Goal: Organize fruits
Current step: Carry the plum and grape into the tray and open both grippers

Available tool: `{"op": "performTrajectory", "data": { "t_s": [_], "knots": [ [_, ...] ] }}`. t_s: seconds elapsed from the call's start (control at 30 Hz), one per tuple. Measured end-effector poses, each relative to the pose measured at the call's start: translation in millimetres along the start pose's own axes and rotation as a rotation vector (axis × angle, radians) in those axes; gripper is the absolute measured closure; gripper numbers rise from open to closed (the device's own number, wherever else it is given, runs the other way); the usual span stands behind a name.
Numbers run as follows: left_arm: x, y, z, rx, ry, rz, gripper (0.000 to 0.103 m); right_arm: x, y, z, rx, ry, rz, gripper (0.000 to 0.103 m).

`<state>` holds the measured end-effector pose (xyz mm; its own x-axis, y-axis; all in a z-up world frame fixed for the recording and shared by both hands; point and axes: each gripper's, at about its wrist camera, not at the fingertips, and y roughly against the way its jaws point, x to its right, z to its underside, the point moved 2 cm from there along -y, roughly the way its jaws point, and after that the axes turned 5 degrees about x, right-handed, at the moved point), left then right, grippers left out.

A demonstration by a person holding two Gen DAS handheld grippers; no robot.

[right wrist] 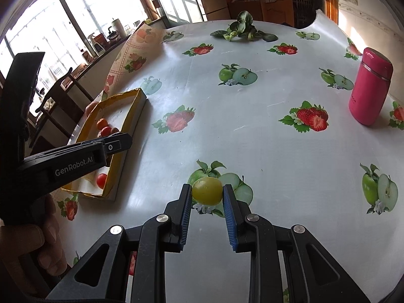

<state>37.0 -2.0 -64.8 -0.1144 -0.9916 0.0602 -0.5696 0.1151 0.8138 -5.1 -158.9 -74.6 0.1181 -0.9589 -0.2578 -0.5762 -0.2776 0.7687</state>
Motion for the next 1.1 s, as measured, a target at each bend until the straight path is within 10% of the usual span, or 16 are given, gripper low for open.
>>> {"op": "performTrajectory", "data": {
  "t_s": [1.1],
  "knots": [
    [62.6,-20.7,7.1,-0.098,-0.169,0.100,0.083,31.1,60.2,17.8,0.020,-0.063,0.103,0.078]
  ]
}}
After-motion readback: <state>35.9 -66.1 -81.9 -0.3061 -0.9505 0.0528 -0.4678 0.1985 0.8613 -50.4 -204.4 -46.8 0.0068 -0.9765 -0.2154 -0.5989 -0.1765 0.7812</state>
